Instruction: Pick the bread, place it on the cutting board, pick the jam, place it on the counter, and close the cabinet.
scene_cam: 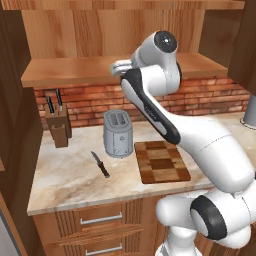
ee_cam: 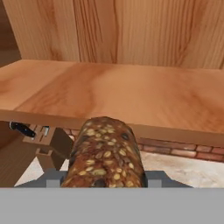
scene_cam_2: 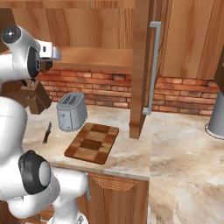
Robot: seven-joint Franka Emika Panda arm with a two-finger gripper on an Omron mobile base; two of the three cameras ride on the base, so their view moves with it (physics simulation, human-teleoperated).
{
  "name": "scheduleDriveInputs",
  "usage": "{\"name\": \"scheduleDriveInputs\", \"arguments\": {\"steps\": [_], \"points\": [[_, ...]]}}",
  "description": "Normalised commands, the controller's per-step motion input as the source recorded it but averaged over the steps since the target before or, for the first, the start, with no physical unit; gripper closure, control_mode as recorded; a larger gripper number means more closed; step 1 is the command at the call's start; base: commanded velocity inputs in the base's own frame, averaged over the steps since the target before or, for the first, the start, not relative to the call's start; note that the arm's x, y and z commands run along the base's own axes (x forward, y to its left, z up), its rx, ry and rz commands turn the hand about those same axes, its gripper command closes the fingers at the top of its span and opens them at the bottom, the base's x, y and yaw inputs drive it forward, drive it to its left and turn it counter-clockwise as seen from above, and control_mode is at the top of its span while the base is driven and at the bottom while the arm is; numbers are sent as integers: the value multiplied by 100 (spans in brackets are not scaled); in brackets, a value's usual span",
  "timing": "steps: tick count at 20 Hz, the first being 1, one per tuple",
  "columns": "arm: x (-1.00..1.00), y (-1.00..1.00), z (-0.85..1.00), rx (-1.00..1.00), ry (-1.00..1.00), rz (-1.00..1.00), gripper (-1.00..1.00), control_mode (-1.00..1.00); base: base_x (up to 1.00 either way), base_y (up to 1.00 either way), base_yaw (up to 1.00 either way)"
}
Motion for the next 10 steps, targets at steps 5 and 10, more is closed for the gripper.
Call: {"name": "scheduleDriveInputs", "arguments": {"steps": [5,10], "points": [[-60,-25,0,0,7,0,100,-100,0,0,0],[-57,-19,0,0,6,0,100,-100,0,0,0]]}}
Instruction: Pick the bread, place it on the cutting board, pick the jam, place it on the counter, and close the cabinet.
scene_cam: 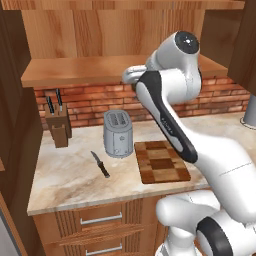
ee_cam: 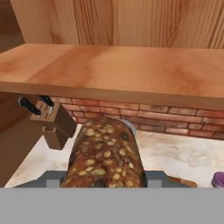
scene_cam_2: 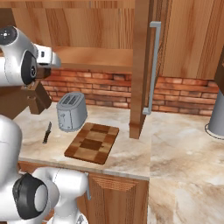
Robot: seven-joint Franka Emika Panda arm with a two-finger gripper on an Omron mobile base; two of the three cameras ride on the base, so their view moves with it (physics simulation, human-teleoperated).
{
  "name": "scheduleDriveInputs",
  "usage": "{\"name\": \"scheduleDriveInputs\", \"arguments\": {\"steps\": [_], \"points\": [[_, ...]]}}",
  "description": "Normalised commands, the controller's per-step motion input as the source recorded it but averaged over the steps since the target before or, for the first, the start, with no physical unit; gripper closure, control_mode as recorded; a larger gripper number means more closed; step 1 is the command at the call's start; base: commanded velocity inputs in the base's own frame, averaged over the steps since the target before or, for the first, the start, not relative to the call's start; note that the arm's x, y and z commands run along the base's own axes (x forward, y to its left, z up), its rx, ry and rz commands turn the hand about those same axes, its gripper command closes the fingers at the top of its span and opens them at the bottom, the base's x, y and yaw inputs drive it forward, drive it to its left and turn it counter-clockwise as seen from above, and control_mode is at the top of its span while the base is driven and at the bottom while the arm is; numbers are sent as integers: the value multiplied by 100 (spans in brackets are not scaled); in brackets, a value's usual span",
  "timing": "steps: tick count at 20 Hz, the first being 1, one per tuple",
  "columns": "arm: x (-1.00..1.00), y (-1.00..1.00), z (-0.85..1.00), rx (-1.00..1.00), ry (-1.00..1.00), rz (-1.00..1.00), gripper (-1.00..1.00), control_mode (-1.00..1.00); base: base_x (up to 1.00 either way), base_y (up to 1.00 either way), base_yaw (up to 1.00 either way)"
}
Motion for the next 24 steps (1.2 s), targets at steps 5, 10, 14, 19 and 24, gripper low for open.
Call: {"name": "scheduleDriveInputs", "arguments": {"steps": [5,10,14,19,24], "points": [[-49,-9,-4,0,6,0,100,-100,0,0,0],[-43,-4,-11,0,6,0,100,-100,0,0,0],[-40,-3,-13,0,6,0,100,-100,0,0,0],[-31,-3,-23,0,3,0,100,-100,0,0,0],[-18,-7,-30,0,0,0,100,-100,0,0,0]]}}
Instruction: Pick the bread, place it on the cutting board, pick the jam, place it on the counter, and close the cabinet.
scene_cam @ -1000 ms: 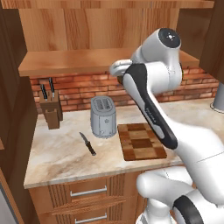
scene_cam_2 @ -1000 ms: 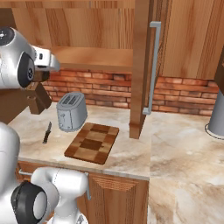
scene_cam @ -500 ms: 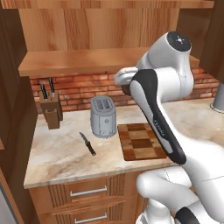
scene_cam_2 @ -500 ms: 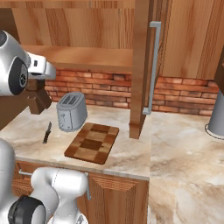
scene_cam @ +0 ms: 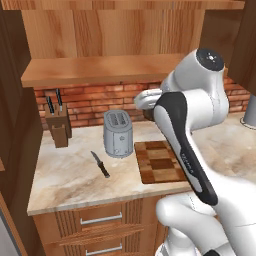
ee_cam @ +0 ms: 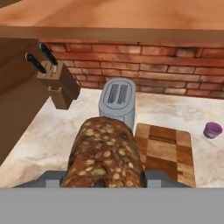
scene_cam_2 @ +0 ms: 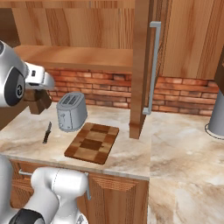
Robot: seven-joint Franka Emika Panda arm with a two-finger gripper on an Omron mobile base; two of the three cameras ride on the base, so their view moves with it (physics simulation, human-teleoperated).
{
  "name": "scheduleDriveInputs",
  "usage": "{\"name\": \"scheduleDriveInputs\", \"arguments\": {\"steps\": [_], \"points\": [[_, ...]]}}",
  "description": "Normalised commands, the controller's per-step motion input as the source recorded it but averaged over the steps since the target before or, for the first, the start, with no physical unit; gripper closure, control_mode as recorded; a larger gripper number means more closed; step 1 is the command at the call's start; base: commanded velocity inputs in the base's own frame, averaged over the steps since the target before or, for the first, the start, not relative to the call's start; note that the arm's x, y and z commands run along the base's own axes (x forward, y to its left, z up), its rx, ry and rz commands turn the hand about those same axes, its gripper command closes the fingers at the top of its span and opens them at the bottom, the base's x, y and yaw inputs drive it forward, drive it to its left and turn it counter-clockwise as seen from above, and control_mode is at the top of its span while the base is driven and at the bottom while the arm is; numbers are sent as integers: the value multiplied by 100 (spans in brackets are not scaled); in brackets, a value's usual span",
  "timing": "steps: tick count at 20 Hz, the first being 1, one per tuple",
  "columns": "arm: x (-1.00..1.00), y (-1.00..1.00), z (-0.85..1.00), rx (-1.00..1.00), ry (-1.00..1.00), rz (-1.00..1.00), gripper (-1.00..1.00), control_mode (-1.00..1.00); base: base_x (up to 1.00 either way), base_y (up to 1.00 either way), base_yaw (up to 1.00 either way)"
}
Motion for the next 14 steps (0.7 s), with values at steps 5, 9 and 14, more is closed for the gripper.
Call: {"name": "scheduleDriveInputs", "arguments": {"steps": [5,9,14], "points": [[-6,-5,-29,0,0,0,100,-100,0,0,0],[-1,-7,-32,0,0,0,100,-100,0,0,0],[0,-10,-37,0,0,0,100,-100,0,0,0]]}}
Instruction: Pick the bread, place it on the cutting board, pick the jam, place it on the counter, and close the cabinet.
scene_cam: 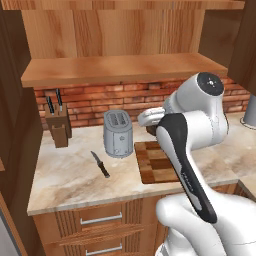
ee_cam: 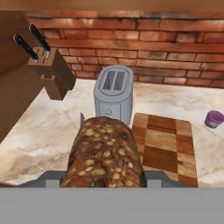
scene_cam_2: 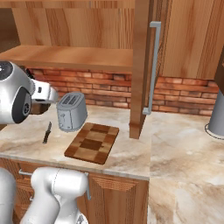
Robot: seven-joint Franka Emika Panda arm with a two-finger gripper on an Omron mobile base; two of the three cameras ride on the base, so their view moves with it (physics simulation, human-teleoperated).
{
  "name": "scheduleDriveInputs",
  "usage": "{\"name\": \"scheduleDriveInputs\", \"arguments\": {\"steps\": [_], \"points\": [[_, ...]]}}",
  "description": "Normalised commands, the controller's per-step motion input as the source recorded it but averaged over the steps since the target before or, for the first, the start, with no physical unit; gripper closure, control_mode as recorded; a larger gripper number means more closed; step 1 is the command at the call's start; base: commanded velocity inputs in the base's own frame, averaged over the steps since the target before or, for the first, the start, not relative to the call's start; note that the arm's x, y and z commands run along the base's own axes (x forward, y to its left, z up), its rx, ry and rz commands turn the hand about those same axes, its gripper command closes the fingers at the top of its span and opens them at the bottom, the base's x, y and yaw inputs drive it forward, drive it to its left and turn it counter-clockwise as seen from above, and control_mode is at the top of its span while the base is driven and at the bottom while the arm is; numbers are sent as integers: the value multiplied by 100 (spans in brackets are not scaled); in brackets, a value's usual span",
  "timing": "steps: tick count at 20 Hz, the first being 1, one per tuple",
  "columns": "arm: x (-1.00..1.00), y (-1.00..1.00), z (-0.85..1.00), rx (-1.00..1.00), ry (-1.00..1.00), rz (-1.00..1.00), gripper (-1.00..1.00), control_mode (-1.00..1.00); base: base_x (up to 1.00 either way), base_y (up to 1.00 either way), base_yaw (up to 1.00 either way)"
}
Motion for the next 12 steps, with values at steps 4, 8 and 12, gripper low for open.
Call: {"name": "scheduleDriveInputs", "arguments": {"steps": [4,8,12], "points": [[0,-15,-36,0,0,0,100,-100,0,0,0],[0,-17,-36,0,0,0,100,-100,0,0,0],[0,-16,-37,-1,0,0,100,-100,0,0,0]]}}
